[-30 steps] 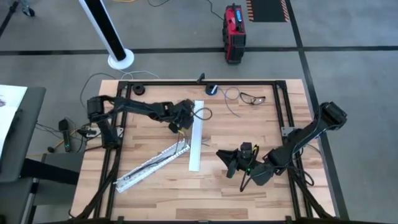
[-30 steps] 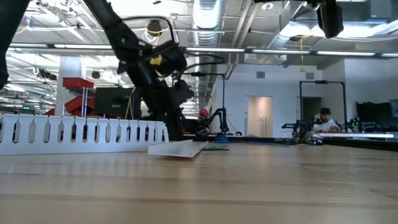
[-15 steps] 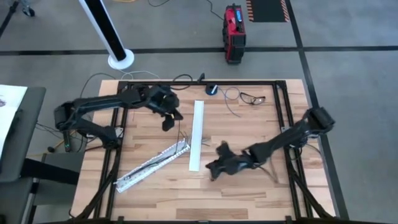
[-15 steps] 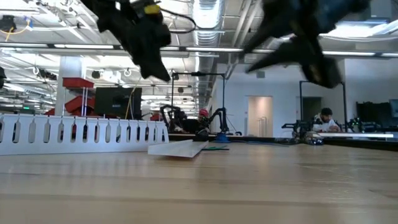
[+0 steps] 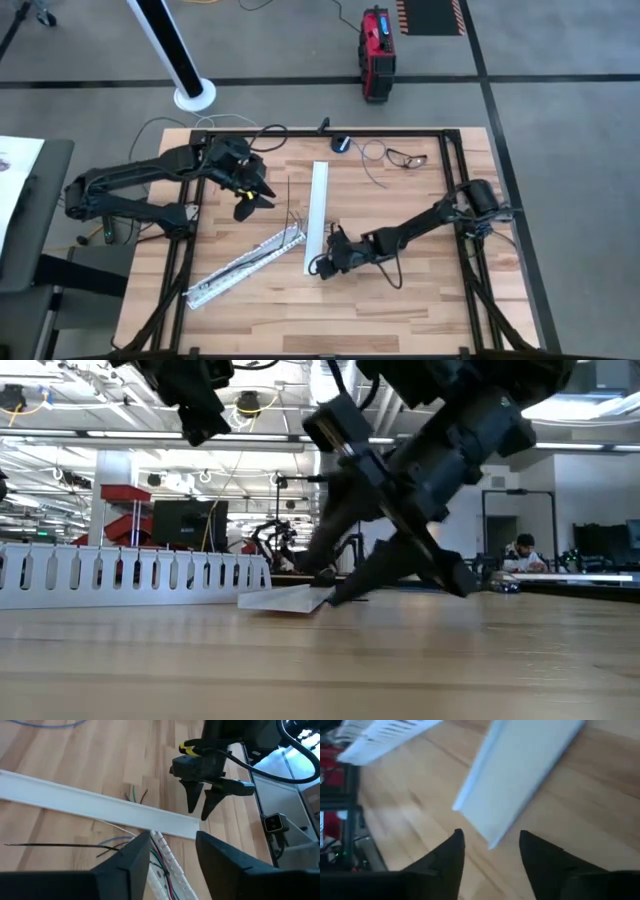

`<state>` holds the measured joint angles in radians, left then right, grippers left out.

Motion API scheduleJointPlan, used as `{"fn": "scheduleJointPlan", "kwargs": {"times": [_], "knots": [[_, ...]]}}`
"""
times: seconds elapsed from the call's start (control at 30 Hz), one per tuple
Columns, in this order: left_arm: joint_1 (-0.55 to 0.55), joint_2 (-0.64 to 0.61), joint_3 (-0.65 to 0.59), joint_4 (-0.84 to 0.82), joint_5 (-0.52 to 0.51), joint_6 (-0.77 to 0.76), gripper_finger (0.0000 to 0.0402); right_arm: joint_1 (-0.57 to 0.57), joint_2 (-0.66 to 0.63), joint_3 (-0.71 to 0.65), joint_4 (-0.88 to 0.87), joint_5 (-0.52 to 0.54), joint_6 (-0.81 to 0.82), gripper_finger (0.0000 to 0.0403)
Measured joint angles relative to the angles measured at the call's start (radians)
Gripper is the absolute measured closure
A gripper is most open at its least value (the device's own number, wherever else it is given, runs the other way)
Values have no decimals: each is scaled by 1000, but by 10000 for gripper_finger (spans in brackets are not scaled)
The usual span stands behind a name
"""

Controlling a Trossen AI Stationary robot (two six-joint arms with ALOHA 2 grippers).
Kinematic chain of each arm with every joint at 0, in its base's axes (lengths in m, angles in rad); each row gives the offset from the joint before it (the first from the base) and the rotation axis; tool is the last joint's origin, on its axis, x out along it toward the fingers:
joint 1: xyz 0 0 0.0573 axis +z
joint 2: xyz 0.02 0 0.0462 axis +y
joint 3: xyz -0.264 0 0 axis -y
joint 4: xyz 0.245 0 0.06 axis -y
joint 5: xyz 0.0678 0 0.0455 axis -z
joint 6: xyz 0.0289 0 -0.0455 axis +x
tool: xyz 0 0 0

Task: Ziptie cables
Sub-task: Close the white cable duct

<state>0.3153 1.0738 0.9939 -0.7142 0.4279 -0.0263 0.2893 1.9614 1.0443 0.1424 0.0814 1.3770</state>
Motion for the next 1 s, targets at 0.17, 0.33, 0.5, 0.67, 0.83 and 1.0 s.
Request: {"fn": "scheduleJointPlan", "kwargs": {"times": [0.17,0.33,0.5,0.67,0.83,1.0], "knots": [[0,-10,0,-16,-4,2,231,-8,6,-1,-36,53,39,194],[0,-9,-27,-13,-37,39,231,-35,16,1,-51,79,42,204],[0,-9,-75,-14,-44,48,231,-68,65,2,46,72,35,213],[0,-8,-122,-14,-46,51,231,-80,106,8,58,48,84,241],[0,-9,-149,1,-47,58,231,-71,112,12,17,66,178,379],[0,-9,-165,19,-47,43,231,-71,110,11,-4,79,228,400]]}}
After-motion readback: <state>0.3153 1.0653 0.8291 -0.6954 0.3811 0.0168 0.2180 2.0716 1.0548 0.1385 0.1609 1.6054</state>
